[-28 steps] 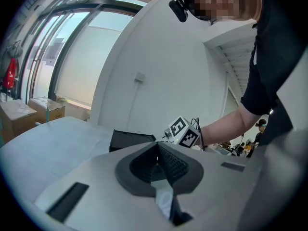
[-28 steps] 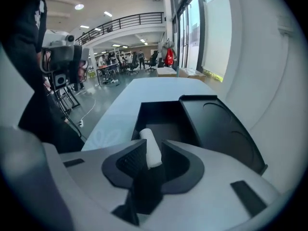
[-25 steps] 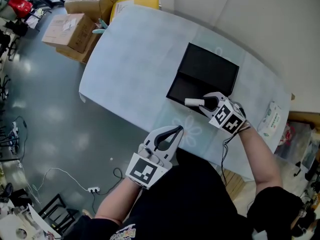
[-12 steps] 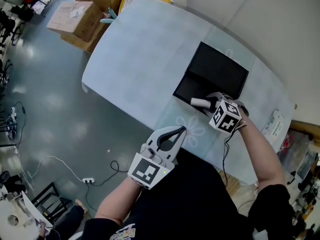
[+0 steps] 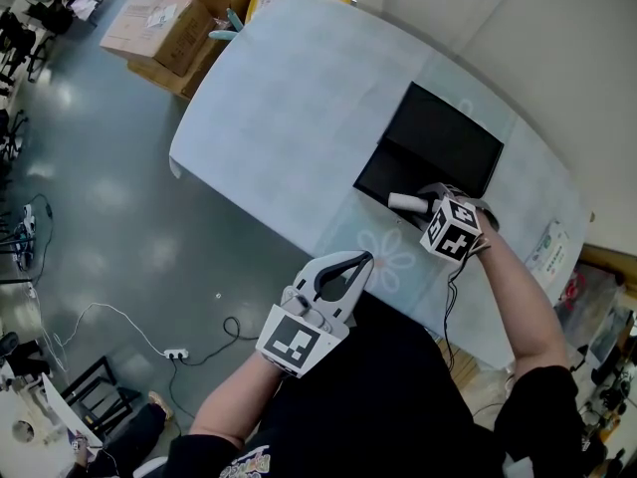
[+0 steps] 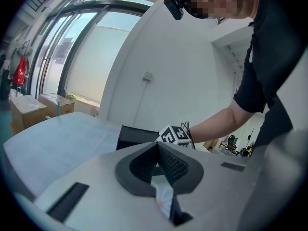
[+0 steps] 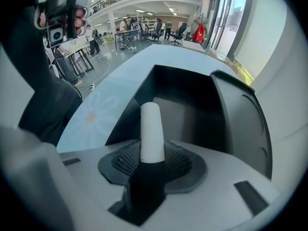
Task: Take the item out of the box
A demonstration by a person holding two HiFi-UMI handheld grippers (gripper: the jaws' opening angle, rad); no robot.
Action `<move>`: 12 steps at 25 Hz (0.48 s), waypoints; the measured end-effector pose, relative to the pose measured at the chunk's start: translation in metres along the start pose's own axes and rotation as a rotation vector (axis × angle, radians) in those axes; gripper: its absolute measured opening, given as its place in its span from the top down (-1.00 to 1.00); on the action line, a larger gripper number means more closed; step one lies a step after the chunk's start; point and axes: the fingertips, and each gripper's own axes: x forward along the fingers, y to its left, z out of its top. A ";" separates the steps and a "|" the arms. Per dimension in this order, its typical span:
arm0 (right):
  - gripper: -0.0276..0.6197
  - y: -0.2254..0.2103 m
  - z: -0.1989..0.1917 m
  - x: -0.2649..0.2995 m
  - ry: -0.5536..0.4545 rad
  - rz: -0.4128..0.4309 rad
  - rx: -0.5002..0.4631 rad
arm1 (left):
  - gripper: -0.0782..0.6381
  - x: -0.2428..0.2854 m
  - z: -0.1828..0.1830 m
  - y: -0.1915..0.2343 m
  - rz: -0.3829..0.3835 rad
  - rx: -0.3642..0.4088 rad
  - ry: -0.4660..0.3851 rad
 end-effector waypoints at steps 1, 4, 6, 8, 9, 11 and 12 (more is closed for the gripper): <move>0.44 0.000 0.000 0.000 -0.004 -0.001 0.004 | 0.76 -0.001 0.000 -0.001 -0.001 0.002 -0.002; 0.46 0.001 0.000 -0.001 -0.008 -0.015 0.007 | 0.76 -0.005 0.001 -0.003 -0.006 0.006 -0.005; 0.46 0.001 0.000 -0.003 -0.005 -0.033 0.011 | 0.76 -0.008 0.002 -0.003 -0.009 0.009 -0.007; 0.47 0.001 0.000 -0.006 -0.006 -0.052 0.018 | 0.76 -0.012 0.003 -0.005 -0.012 0.016 -0.008; 0.47 0.001 0.000 -0.009 -0.009 -0.064 0.022 | 0.76 -0.014 0.004 -0.006 -0.015 0.020 -0.008; 0.47 -0.002 0.002 -0.017 -0.018 -0.096 0.037 | 0.76 -0.019 0.006 -0.008 -0.022 0.028 -0.009; 0.47 -0.003 0.003 -0.021 -0.024 -0.115 0.047 | 0.76 -0.022 0.007 -0.010 -0.026 0.031 -0.011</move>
